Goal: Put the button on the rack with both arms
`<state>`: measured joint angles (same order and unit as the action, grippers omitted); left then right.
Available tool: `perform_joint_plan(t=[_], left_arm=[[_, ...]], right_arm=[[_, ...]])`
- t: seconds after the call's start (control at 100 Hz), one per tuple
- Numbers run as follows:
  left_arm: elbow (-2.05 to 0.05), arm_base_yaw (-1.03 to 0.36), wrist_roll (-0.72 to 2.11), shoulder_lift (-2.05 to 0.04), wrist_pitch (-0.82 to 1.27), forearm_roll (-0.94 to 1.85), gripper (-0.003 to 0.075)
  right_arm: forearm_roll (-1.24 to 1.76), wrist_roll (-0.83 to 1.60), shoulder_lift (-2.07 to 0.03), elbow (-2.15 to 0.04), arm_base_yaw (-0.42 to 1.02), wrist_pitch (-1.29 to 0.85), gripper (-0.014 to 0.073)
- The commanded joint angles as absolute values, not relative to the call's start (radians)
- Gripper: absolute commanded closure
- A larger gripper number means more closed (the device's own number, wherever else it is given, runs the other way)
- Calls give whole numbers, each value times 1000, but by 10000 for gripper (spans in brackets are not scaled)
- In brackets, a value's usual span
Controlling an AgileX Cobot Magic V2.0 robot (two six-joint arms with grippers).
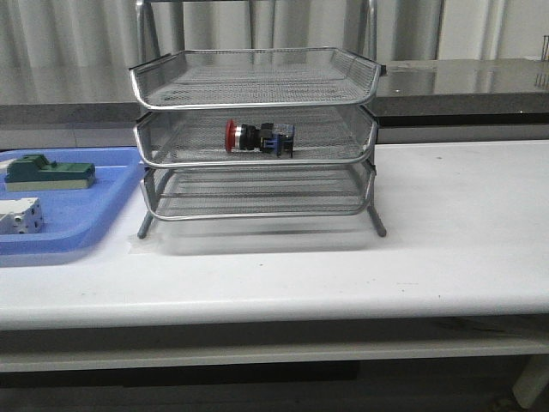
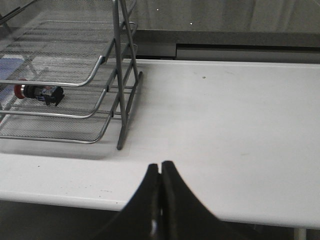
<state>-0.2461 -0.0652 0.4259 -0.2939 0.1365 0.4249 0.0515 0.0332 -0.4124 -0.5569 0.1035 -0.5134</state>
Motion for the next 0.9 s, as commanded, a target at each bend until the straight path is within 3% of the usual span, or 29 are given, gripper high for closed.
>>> perform_joint_plan(t=[0.0,0.66,0.89], left_arm=[[-273,-62,416,-301,56,437,741],[-273,-62,416,-301,56,437,741],[-273,-62,416,-301,56,437,741]], right_arm=[[19,34,-415,-559,96,-405,662],[6,33,34,-14,96,-37,662],[16,32,23,11,95,-5,662]])
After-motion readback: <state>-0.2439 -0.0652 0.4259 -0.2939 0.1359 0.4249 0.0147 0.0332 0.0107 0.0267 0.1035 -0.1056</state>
